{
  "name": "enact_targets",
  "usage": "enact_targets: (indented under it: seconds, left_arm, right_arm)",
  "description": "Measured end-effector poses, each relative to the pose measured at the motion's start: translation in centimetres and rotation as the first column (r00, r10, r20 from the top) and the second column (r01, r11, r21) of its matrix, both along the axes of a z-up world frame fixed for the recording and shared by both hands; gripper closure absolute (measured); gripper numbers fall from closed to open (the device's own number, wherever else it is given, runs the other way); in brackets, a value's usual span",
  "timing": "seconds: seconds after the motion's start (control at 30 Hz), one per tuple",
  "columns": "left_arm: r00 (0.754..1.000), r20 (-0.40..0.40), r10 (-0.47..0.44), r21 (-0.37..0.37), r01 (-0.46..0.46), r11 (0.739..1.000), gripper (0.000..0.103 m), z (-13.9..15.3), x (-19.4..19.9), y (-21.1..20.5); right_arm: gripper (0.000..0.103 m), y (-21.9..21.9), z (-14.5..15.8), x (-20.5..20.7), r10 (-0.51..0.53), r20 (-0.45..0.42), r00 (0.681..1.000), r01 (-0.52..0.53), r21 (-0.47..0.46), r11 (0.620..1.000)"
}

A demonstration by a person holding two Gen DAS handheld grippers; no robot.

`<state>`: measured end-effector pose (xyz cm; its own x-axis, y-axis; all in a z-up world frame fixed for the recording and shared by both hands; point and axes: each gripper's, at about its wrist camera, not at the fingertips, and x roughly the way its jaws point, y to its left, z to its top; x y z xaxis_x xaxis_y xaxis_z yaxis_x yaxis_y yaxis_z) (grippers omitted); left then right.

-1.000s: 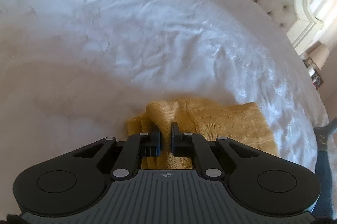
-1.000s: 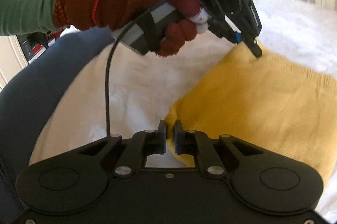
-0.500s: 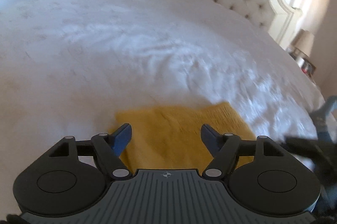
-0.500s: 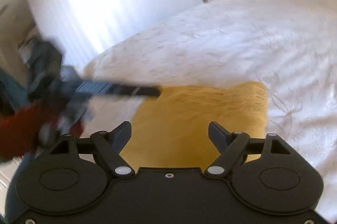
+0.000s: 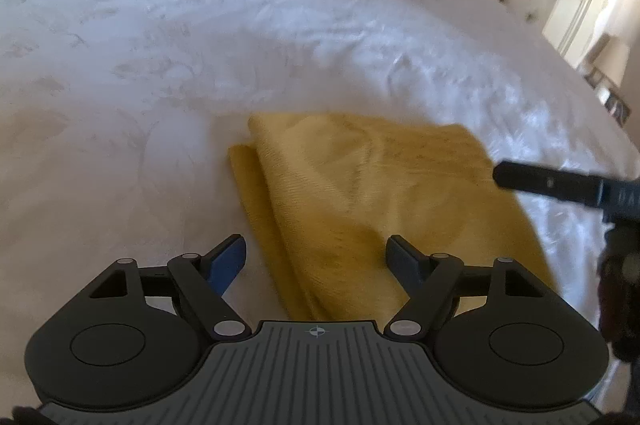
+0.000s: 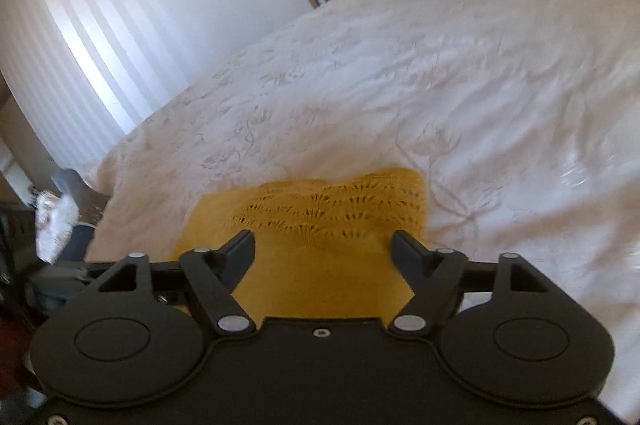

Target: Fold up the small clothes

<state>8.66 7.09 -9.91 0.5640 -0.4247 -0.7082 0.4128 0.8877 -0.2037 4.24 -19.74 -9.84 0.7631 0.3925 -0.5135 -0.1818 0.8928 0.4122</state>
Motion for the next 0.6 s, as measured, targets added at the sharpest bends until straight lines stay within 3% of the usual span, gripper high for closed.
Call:
enact_targets:
  seconds: [0.17, 0.27, 0.6]
  left_arm:
    - [1.0, -0.008, -0.006, 0.011, 0.007, 1.0, 0.027, -0.2, -3.4, 0.1]
    - [0.999, -0.044, 0.011, 0.027, -0.01, 1.0, 0.026, -1.6, -4.4, 0.8]
    - [0.999, -0.032, 0.035, 0.048, -0.033, 0.998, 0.024, -2.0, -8.2, 2.2]
  right_arm:
    - [0.023, 1.1, -0.8, -2.6, -0.019, -0.085, 0.996, 0.005, -0.167, 0.986]
    - [0.018, 1.5, -2.1, -4.4, -0.033, -0.16, 0.987, -0.015, -0.292, 0.956]
    - [0.015, 0.8, -2.0, -8.3, -0.085, -0.2, 0.976, 0.026, -0.281, 0.959]
